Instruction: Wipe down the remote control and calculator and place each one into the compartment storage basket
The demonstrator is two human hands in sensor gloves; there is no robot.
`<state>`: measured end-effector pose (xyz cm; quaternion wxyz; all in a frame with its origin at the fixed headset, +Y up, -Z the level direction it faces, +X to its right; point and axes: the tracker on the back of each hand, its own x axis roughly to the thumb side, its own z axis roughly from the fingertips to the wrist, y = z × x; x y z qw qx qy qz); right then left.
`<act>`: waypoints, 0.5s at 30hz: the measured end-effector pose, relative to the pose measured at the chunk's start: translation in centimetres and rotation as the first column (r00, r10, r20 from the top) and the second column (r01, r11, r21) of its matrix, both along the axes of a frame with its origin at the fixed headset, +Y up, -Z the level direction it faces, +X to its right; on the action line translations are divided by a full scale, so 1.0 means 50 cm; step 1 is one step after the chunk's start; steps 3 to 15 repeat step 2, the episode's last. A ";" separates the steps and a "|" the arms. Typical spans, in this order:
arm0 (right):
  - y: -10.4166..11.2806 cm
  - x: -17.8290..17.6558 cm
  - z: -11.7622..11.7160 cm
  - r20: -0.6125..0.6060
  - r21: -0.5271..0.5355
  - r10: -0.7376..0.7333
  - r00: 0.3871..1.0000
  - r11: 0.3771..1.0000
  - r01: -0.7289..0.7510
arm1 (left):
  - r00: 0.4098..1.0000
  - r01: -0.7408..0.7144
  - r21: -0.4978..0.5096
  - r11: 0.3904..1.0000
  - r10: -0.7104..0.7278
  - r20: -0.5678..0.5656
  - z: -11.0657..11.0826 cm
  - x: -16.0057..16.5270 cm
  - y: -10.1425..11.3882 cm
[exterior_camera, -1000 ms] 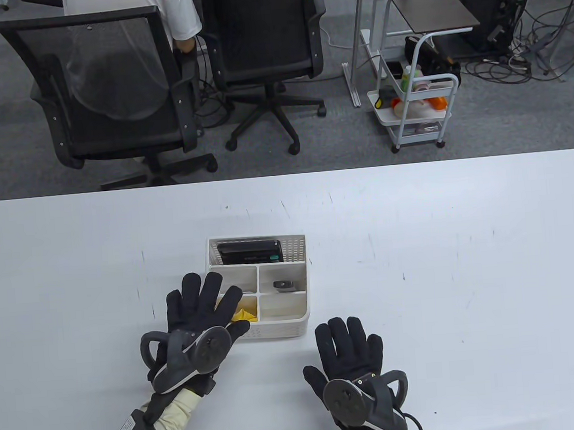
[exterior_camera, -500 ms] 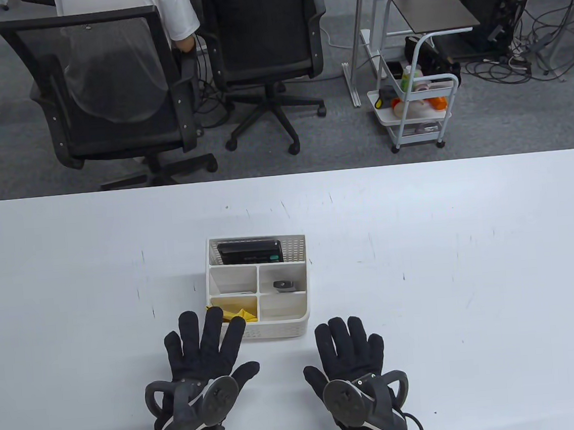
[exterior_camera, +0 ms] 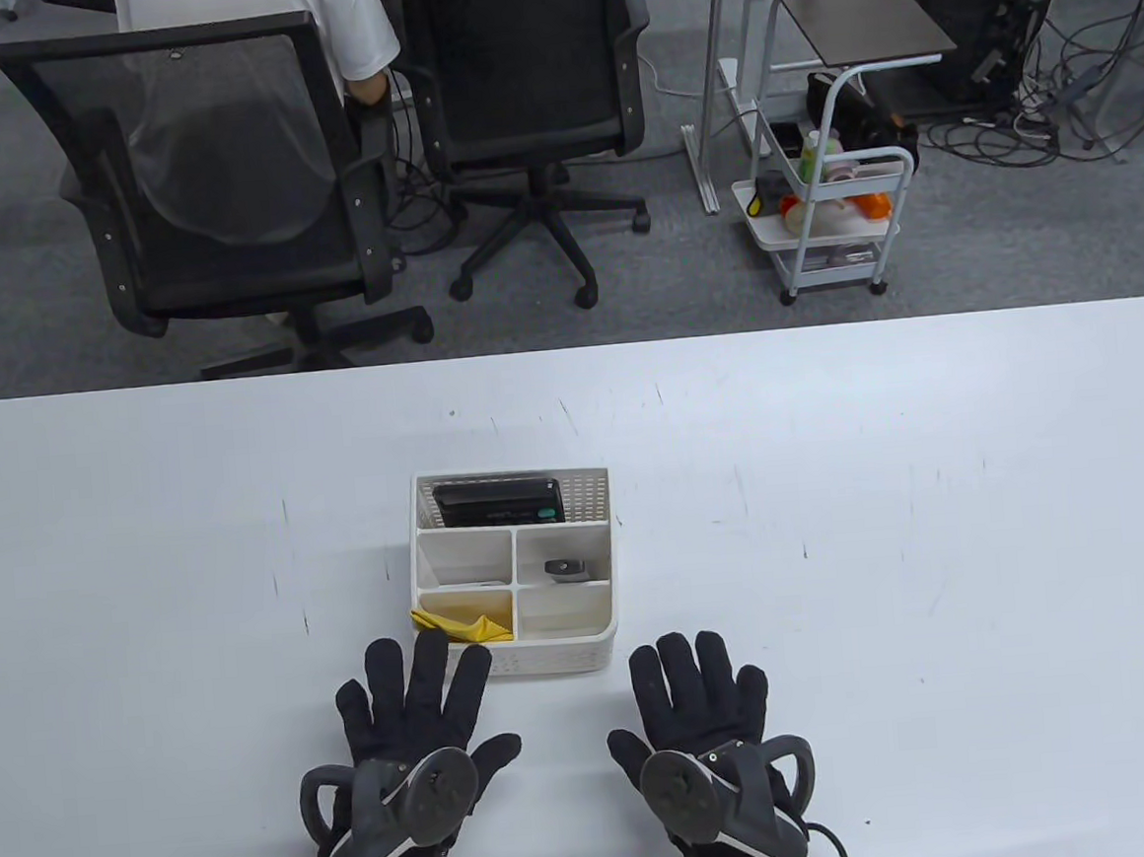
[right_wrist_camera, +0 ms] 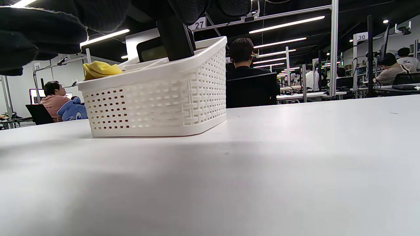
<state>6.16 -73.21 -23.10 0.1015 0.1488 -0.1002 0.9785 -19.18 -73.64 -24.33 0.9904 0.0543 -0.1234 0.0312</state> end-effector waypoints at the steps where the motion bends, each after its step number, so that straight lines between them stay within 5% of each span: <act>1: 0.000 0.000 0.000 0.001 -0.002 0.002 1.000 1.000 -0.002 | 1.000 -0.001 -0.002 1.000 0.001 0.003 0.000 0.000 0.000; 15: 0.000 0.000 0.000 0.002 -0.004 0.002 1.000 1.000 -0.002 | 1.000 -0.002 -0.002 1.000 0.002 0.006 0.001 0.001 0.001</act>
